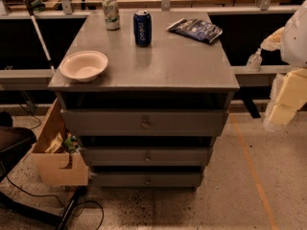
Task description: Move blue chip bag near paper bowl
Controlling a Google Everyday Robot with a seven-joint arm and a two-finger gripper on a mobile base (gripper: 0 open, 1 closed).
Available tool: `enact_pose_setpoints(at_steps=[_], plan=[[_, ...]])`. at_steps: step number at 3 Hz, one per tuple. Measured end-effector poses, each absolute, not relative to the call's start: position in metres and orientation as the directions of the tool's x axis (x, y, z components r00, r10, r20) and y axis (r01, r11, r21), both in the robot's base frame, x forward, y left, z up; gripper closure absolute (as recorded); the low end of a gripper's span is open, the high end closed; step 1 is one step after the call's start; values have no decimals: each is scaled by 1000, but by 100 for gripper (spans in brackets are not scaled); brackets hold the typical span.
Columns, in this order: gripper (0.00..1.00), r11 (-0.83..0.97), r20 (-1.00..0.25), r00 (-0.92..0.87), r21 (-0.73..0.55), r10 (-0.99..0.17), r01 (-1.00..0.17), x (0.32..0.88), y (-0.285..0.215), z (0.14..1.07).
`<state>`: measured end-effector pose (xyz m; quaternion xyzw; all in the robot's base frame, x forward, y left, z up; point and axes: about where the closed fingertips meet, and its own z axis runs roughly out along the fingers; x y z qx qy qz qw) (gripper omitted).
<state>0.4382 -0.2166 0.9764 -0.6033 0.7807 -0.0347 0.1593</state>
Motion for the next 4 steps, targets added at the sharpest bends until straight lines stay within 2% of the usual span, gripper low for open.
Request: enact_pose_setpoints(at_steps=[1, 2, 3, 4], plan=[[0, 270, -207, -221, -247, -953, -931, 438, -217, 976], [0, 273, -228, -207, -318, -951, -908, 486, -212, 985], [0, 286, -236, -202, -412, -951, -865, 563, -201, 997], [0, 286, -236, -202, -412, -951, -865, 563, -201, 997]])
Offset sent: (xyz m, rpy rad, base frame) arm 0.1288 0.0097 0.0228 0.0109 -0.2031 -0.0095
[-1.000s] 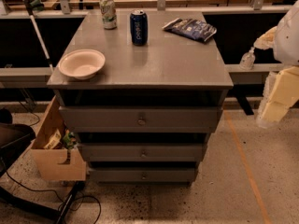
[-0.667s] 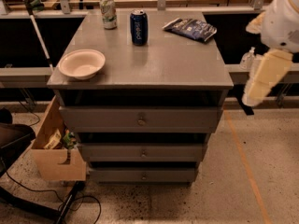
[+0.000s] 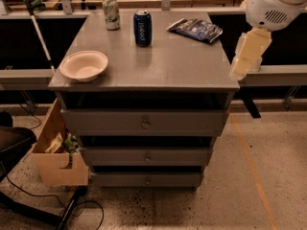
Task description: Move blue chip bag near paper bowl
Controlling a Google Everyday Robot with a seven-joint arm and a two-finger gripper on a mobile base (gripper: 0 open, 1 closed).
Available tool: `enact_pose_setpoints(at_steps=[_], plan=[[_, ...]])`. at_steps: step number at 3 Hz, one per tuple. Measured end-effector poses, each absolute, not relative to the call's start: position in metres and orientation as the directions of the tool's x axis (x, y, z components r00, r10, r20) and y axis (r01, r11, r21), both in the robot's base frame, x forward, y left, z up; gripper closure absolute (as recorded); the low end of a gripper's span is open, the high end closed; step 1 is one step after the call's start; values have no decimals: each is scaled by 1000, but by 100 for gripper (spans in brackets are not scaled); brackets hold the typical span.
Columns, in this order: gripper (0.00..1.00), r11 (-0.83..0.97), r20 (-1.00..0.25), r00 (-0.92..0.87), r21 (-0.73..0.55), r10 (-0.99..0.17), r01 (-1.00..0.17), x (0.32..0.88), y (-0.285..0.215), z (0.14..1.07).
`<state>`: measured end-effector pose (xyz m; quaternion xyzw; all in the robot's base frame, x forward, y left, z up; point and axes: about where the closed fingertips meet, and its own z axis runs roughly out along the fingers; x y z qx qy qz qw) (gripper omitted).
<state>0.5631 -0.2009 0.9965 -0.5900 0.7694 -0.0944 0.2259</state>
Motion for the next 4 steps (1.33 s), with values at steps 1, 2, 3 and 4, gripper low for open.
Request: enact_pose_setpoints(at_steps=[1, 2, 3, 4], plan=[[0, 294, -256, -198, -423, -946, -857, 589, -197, 992], [0, 390, -321, -261, -456, -910, -800, 662, -211, 986], [0, 528, -467, -304, -488, -831, -694, 726, -226, 998], [0, 641, -612, -310, -447, -728, -624, 781, -227, 995]])
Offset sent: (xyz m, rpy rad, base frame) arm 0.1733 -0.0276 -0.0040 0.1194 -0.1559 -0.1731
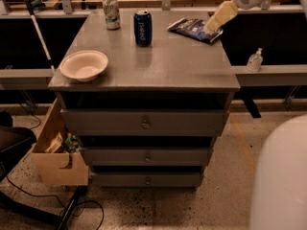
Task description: Move blue chip bag near paper bowl
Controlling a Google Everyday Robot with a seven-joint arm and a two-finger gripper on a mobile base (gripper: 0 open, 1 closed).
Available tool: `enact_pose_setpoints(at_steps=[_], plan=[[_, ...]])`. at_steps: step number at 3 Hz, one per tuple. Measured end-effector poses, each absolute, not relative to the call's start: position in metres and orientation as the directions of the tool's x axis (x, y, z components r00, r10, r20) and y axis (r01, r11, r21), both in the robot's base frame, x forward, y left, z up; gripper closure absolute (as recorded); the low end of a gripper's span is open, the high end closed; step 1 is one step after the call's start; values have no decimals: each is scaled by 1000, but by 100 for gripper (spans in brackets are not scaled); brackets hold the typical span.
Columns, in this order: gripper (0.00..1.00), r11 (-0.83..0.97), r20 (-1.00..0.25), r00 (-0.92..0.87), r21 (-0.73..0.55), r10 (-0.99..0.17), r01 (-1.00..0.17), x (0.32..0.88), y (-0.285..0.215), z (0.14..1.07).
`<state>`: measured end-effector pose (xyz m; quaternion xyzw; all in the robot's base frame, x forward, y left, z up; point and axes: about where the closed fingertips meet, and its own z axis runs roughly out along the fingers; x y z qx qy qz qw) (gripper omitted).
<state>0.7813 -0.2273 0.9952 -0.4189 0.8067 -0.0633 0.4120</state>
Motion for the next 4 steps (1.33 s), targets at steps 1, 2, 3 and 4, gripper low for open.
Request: enact_pose_setpoints(at_steps=[1, 2, 3, 4], plan=[[0, 738, -723, -343, -335, -600, -586, 833, -214, 968], [0, 813, -802, -367, -232, -470, -534, 874, -198, 949], [0, 853, -830, -406, -149, -383, -500, 900, -180, 923], [0, 879, -824, -455, -104, -339, -466, 917, -171, 892]])
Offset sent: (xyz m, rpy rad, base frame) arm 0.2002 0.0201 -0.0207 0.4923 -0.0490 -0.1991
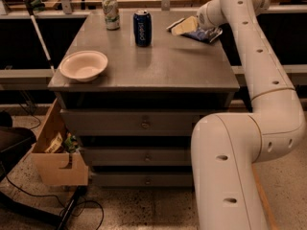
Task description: Move blue chip bag near paper bowl
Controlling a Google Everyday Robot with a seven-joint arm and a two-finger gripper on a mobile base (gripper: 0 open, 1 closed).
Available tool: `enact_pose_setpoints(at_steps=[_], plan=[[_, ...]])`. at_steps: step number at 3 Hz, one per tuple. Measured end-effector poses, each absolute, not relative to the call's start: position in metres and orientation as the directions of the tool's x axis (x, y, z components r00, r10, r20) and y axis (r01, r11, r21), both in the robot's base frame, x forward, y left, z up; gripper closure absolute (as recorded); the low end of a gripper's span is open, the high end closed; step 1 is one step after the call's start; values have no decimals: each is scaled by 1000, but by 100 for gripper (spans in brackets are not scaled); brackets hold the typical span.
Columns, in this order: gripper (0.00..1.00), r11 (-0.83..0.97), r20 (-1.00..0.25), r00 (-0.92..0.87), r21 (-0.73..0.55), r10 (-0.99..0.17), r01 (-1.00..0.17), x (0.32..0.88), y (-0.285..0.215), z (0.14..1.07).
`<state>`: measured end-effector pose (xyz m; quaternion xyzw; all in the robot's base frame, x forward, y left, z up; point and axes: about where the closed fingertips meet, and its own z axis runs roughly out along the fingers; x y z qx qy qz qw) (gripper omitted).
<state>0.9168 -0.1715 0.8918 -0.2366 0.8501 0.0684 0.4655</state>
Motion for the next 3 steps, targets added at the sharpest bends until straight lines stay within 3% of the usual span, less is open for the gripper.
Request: enact_pose_setpoints(at_steps=[1, 2, 3], plan=[[0, 893, -796, -505, -95, -334, -440, 925, -173, 859], [15, 904, -766, -546, -107, -340, -413, 926, -189, 834], [38, 897, -770, -532, -115, -352, -427, 924, -200, 831]])
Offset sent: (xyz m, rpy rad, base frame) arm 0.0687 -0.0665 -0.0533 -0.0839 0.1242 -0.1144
